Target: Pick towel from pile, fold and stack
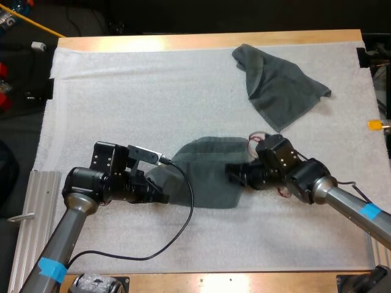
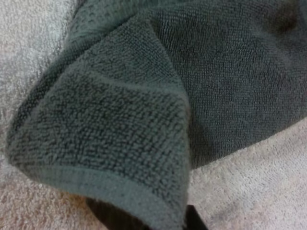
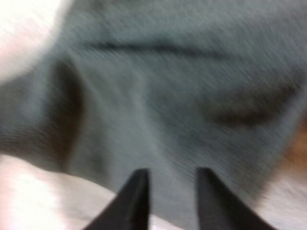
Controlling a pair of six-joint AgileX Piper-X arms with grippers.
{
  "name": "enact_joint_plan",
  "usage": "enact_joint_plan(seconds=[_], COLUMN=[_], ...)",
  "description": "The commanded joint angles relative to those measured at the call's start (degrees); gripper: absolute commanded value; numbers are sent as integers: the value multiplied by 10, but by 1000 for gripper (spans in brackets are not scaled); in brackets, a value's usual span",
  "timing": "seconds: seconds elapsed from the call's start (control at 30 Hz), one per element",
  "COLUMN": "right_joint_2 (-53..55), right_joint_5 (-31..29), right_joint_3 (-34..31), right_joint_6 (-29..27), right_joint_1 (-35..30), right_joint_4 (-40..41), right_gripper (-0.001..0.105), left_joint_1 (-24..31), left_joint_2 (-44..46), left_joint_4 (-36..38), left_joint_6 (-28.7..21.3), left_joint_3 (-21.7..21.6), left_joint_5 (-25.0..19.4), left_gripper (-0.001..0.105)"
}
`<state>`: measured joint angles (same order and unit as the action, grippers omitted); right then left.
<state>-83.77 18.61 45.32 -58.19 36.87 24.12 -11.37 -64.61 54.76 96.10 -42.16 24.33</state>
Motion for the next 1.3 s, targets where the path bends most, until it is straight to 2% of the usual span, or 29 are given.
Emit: enact_joint_plan(seconds=[0.0,0.03,0.07,0.1,0.27,0.67,0.77,0.83,0.9,0.97,1.03,1.07,1.13,1.2,1.27], right_joint_2=[5,5,5,4,-17,-97,-104,-100,-93,-85,-80,-80,-87,-97,-104], right_joint_5=[-4,-8,-11,-13,-21,11,41,62,58,47,9,-5,-47,-46,-28], right_joint_3=[1,1,1,1,1,1,1,1,1,6,19,23,32,32,32], right_joint_6=[-15,-20,-22,-24,-22,46,46,62,81,117,183,197,207,208,201], right_joint_1=[0,0,0,0,0,0,0,0,0,0,-6,-8,-23,-38,-51], right_joint_4=[29,44,49,51,33,-32,-75,-125,-172,-216,-268,-279,-283,-280,-259], right_gripper=[54,64,66,65,49,48,34,13,1,0,0,0,0,2,14], left_joint_1=[1,1,1,1,1,1,1,1,1,1,1,1,1,1,1], left_joint_2=[1,1,1,1,1,1,1,1,1,1,1,1,1,1,1], left_joint_4=[-5,-5,-5,-6,-9,-9,-7,-4,-1,4,8,8,8,8,8], left_joint_6=[-1,-1,-1,-1,-1,-1,-1,-1,-1,-1,-1,-1,-1,-1,-1], left_joint_3=[0,0,0,0,0,0,0,0,0,0,0,0,0,0,0], left_joint_5=[1,6,11,18,31,38,38,38,38,38,38,38,38,38,38], left_gripper=[0,0,0,0,0,0,0,0,0,0,0,0,0,0,0])
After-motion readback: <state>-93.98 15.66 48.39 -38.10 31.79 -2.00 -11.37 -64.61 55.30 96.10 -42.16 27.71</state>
